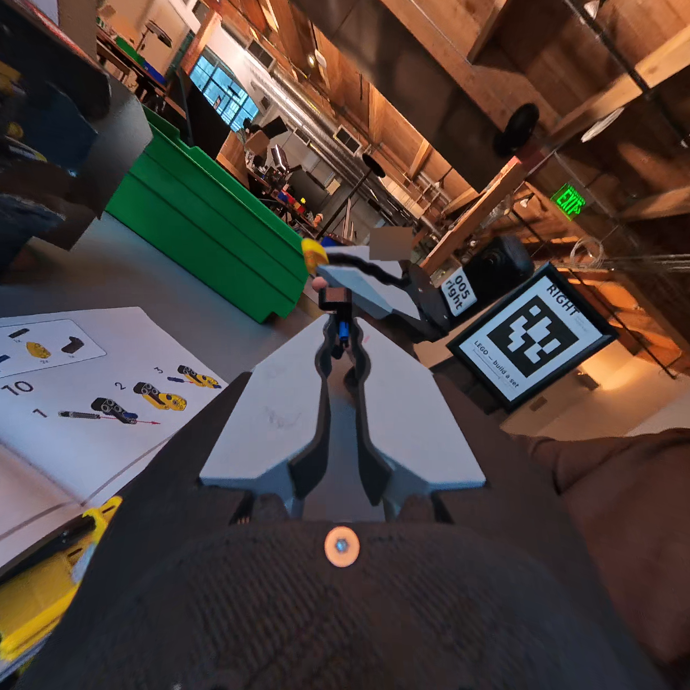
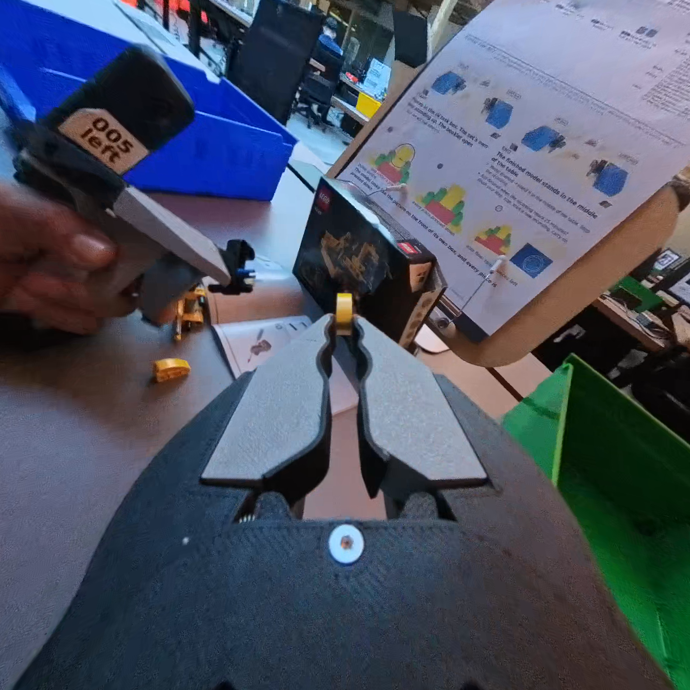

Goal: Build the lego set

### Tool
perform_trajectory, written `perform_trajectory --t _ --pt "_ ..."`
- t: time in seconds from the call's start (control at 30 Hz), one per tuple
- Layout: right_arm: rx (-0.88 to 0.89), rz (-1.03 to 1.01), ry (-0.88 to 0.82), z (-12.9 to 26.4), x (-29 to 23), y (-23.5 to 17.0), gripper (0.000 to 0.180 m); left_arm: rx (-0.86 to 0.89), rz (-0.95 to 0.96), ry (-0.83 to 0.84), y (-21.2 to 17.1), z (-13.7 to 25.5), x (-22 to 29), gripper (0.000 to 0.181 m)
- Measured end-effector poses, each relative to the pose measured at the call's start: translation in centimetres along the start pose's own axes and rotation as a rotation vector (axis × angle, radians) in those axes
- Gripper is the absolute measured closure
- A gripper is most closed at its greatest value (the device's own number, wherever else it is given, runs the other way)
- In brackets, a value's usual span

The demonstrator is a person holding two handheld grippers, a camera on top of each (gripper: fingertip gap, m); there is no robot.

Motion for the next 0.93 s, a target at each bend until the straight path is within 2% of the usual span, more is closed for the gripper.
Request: perform_trajectory --t 0.1,0.2,0.3,0.37,0.53,0.67,0.93 --pt "-0.11 0.053 0.064 0.8 -1.0 -1.3 0.175 -0.054 -0.06 0.01 0.6 0.7 0.1 0.176" --pt "-0.266 0.218 0.071 1.0 -2.6 -3.7 0.174 -0.143 -0.131 -0.005 0.9 1.2 0.4 0.176" --pt "-0.394 0.339 0.111 0.9 -4.3 -5.8 0.173 -0.287 -0.196 -0.031 0.8 1.7 0.9 0.176" --pt "-0.441 0.353 0.155 1.0 -5.0 -6.6 0.165 -0.397 -0.274 -0.037 0.6 2.2 1.2 0.176" --pt "-0.411 0.278 0.187 1.2 -4.8 -6.8 0.173 -0.624 -0.482 0.034 -0.6 3.2 1.3 0.176" --pt "-0.402 0.226 0.211 1.2 -4.8 -6.9 0.167 -0.685 -0.55 0.003 -1.5 3.0 2.3 0.176" --pt "-0.375 0.21 0.228 1.2 -4.8 -6.5 0.165 -0.804 -0.618 -0.011 -3.4 2.3 2.9 0.176"
Point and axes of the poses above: each gripper's, where its closed fingertips meet, z back along the fingers, y out of its top, x = y × z across the jaws, the point moved 9 cm from there along z, back along the fingers, and after that the axes turned 9 degrees about -z, right-handed, at the moved point
